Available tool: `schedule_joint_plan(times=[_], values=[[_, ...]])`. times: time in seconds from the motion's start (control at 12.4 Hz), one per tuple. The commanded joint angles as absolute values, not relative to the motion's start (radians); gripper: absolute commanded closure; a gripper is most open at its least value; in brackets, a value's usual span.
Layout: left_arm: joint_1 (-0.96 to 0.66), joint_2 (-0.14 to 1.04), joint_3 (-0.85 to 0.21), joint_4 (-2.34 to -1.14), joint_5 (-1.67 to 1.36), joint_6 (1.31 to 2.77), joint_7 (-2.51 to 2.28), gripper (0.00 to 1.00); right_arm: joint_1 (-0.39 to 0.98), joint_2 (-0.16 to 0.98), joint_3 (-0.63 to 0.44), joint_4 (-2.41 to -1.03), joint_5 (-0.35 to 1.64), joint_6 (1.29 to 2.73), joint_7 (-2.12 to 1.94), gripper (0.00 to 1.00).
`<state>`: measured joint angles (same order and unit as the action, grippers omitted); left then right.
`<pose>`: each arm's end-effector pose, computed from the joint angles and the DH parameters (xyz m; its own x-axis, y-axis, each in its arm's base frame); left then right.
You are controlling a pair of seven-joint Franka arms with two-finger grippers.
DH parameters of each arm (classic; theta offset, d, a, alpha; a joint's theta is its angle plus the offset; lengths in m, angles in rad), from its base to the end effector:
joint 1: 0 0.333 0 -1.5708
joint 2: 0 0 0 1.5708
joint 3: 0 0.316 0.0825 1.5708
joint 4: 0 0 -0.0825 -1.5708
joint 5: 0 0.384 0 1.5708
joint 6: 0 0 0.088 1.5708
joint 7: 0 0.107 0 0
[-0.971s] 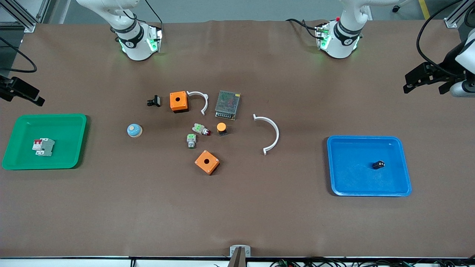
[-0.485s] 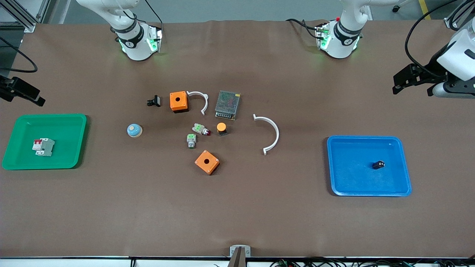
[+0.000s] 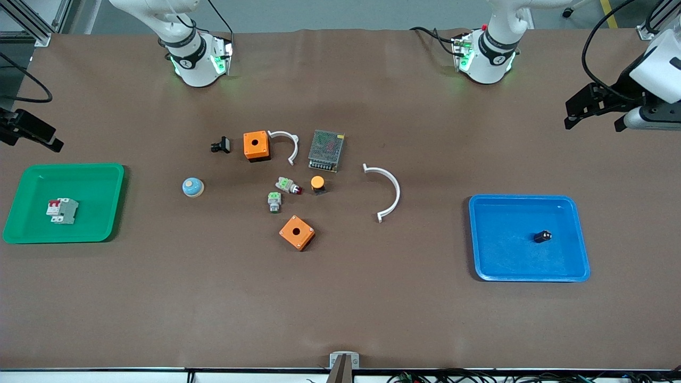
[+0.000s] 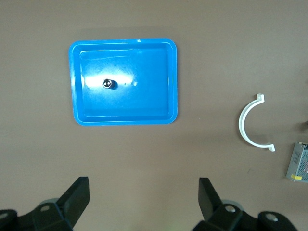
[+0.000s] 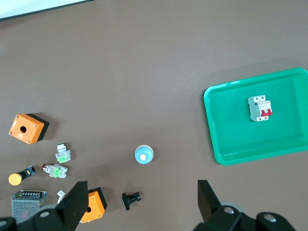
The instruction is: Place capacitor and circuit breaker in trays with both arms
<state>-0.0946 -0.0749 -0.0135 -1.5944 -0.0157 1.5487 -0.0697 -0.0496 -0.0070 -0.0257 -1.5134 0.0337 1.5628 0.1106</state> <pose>0.5257 -0.0591 0.6520 0.9989 -0.0387 0.0281 -0.0392 -0.9991 0.0167 0.5508 -0.0380 0.6548 0.9815 -0.1844 0.0523 -0.1825 -0.9824 -0.0398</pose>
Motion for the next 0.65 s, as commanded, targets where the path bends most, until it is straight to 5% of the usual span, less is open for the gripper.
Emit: schedule_joint_plan(times=[0.0,0.57], values=[[-0.091,-0.084,-0.009,-1.563,-0.014,1.525,-0.087,0.0,-0.055,0.006,-0.023,-1.483,0.044,1.551,0.106,0.0],[-0.089,-0.046,-0.003,-1.496,0.025,1.459,-0.081,0.0,-0.055,0.006,-0.023,-1.482,0.041,1.549,0.104,0.0]])
